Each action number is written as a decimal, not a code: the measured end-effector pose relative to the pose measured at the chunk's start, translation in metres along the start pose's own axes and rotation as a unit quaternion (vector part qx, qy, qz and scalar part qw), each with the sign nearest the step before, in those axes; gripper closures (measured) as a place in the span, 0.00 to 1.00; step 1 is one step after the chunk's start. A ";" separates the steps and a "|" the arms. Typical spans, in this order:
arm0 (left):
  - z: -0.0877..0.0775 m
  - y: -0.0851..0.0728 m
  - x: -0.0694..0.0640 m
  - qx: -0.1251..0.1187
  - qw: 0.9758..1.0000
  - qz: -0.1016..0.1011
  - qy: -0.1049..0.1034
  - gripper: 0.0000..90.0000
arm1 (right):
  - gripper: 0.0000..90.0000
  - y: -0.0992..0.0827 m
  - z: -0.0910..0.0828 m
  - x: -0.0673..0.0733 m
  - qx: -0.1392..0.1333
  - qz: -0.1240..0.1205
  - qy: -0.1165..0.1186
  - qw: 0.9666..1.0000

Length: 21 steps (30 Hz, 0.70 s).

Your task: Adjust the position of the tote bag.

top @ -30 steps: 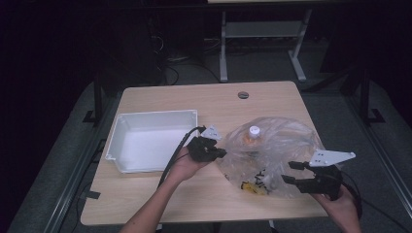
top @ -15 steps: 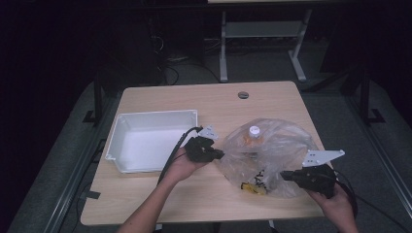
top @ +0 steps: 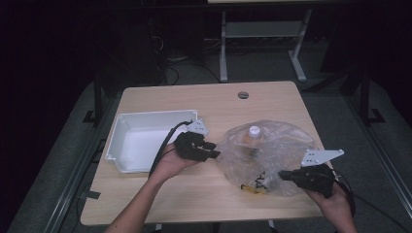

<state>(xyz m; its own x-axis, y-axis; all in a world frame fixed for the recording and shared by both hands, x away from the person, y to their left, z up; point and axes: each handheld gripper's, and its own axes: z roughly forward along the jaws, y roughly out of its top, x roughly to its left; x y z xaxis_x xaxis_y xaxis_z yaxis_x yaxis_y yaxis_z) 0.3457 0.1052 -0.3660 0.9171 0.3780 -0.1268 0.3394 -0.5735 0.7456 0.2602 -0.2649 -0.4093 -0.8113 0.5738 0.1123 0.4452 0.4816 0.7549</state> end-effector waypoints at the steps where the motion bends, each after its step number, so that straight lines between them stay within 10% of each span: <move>1: -0.002 0.004 -0.001 -0.002 1.000 0.004 -0.002 0.68 | 1.00 0.000 0.001 0.000 0.000 -0.001 0.000 1.000; 21: 0.019 0.071 -0.017 -0.005 0.999 0.045 -0.011 0.40 | 0.99 0.003 0.002 -0.003 -0.011 -0.002 0.012 1.000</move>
<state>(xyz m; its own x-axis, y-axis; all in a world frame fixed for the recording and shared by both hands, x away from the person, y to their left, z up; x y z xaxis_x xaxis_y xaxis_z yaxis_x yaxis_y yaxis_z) 0.3581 0.0445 -0.3236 0.9483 0.3088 -0.0737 0.2535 -0.5966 0.7615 0.2646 -0.2637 -0.4085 -0.8220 0.5556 0.1248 0.4338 0.4690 0.7694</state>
